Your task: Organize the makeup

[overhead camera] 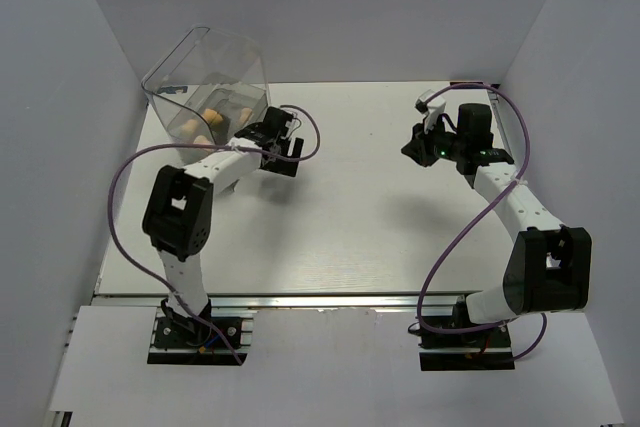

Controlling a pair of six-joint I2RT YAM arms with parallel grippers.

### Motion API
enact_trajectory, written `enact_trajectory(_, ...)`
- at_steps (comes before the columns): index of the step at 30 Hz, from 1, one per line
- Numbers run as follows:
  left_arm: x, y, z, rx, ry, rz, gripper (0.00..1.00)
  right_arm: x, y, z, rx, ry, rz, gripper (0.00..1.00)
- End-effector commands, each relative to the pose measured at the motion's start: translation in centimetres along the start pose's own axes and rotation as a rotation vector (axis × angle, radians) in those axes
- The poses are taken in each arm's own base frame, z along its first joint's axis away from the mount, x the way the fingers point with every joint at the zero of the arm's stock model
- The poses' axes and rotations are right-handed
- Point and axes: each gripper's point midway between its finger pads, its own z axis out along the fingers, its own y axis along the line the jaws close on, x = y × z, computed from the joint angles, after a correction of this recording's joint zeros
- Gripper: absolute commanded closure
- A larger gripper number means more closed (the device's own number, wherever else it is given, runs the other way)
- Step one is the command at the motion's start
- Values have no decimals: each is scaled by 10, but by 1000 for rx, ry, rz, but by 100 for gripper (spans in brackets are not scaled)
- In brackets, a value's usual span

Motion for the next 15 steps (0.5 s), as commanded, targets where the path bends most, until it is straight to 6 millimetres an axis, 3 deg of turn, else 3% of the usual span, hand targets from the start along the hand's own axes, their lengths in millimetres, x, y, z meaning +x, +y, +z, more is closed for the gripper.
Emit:
enact_trajectory(1, -55, -27, -68, 200, -235, -102, 2, -16, -1, -8, -3, -20, -42, 74)
enact_trajectory(2, -54, -32, -74, 231, -258, -120, 2, -20, -3, -9, 4, -23, -48, 45)
enact_trajectory(4, -60, -41, -95, 309, -309, -185, 2, -23, -2, -11, 5, -21, -31, 19)
enact_trajectory(5, -66, -39, -114, 340, -370, -211, 2, -26, -3, -12, 8, -22, -23, 11)
enact_trajectory(11, -83, -42, -188, 503, -551, -334, 2, -46, -11, -21, 91, -11, 159, 11)
enact_trajectory(12, -82, -42, -193, 517, -559, -351, 2, -55, -15, -23, 113, -17, 171, 11)
enact_trajectory(15, -88, -37, -221, 552, -628, -374, 2, -56, -22, -29, 173, 12, 241, 11)
